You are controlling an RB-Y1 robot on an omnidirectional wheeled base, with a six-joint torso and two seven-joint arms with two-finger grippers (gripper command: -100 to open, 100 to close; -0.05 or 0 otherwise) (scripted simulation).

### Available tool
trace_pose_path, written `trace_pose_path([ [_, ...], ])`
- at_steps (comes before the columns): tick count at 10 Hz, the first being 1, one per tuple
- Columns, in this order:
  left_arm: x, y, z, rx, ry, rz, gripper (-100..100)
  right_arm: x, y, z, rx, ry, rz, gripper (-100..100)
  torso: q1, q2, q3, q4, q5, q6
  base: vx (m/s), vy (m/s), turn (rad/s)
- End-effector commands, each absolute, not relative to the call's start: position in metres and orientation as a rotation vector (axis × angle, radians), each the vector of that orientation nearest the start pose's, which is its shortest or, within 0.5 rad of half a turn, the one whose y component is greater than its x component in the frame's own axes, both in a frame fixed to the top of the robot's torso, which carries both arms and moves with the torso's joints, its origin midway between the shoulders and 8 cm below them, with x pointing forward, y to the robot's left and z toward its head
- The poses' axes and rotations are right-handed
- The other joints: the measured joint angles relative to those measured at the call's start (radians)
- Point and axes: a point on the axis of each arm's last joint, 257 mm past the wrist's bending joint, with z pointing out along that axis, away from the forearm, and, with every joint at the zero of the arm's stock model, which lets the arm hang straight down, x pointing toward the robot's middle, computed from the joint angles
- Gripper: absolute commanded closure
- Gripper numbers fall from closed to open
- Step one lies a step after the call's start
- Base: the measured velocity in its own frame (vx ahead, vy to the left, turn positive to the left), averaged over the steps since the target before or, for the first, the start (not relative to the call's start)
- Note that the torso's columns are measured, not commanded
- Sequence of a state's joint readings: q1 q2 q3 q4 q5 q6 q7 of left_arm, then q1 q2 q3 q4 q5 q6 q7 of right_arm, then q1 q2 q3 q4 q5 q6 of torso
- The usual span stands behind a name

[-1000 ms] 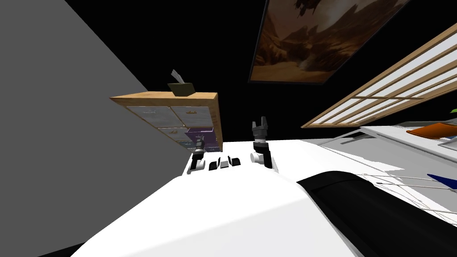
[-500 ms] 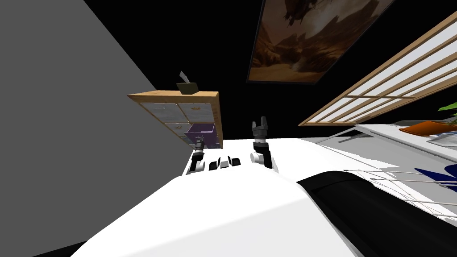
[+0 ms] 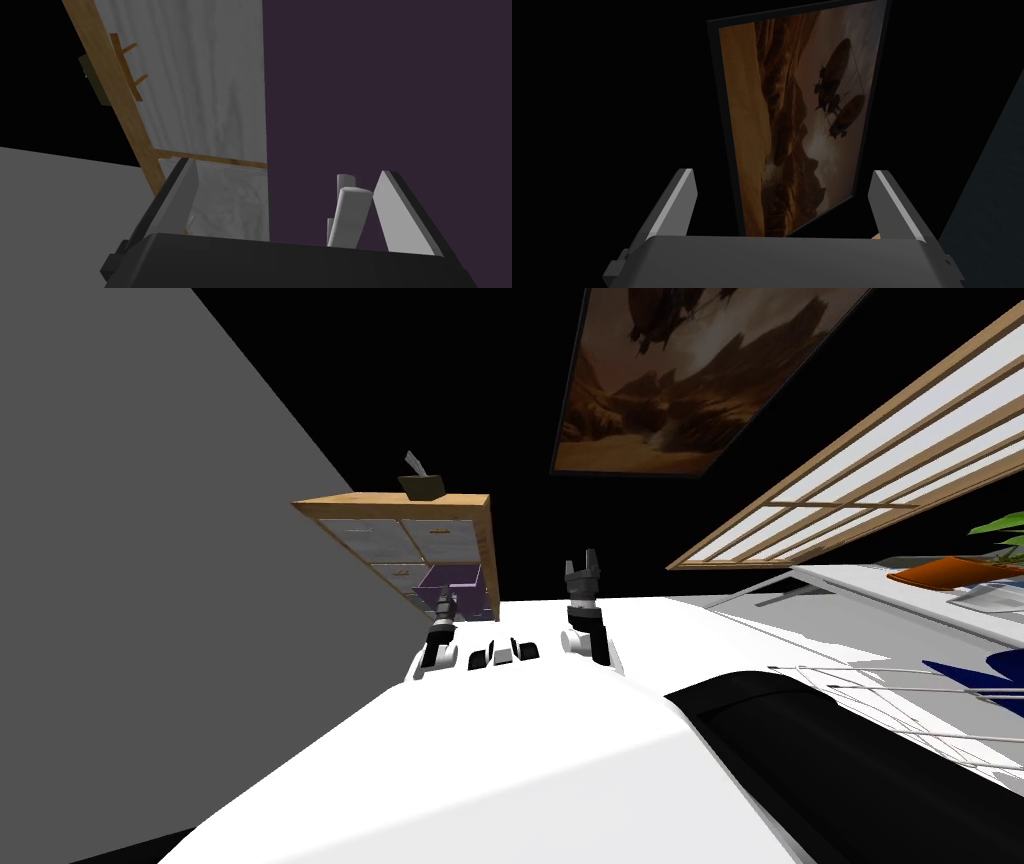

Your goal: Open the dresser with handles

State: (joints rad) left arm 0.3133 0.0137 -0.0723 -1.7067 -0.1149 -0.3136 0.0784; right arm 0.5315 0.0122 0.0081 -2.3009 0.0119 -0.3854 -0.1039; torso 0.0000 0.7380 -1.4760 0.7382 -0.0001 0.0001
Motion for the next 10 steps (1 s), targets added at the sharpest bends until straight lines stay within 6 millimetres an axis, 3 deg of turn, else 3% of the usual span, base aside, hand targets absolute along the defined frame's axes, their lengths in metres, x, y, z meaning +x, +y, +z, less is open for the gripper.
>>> trace_pose_path([
  [1, 0.455, 0.229, -0.211, -1.067, 1.117, -1.244, -100, 0.356, -0.283, 0.001, 0.804, 0.658, 1.356, 0, 0.000, 0.002, 0.001, 0.000, 0.000, 0.000, -0.019, 0.003, -0.009],
  [3, 0.457, 0.229, -0.199, -1.068, 1.115, -1.243, -100, 0.356, -0.283, 0.001, 0.804, 0.658, 1.356, 0, 0.000, 0.003, 0.002, 0.003, -0.001, -0.001, -0.023, 0.000, -0.017],
  [4, 0.457, 0.230, -0.209, -1.079, 1.126, -1.238, -100, 0.356, -0.283, 0.001, 0.804, 0.658, 1.356, 0, -0.001, 0.005, 0.002, 0.005, -0.003, -0.002, 0.000, 0.000, 0.000],
  [5, 0.457, 0.230, -0.210, -1.085, 1.130, -1.236, 0, 0.356, -0.283, 0.001, 0.804, 0.658, 1.356, 0, -0.001, 0.004, 0.003, 0.004, -0.002, -0.001, 0.000, 0.000, 0.000],
  [10, 0.456, 0.231, -0.215, -1.094, 1.138, -1.230, 0, 0.356, -0.283, 0.001, 0.804, 0.658, 1.356, 0, 0.000, 0.001, 0.000, 0.000, 0.000, 0.000, 0.000, 0.000, 0.000],
])
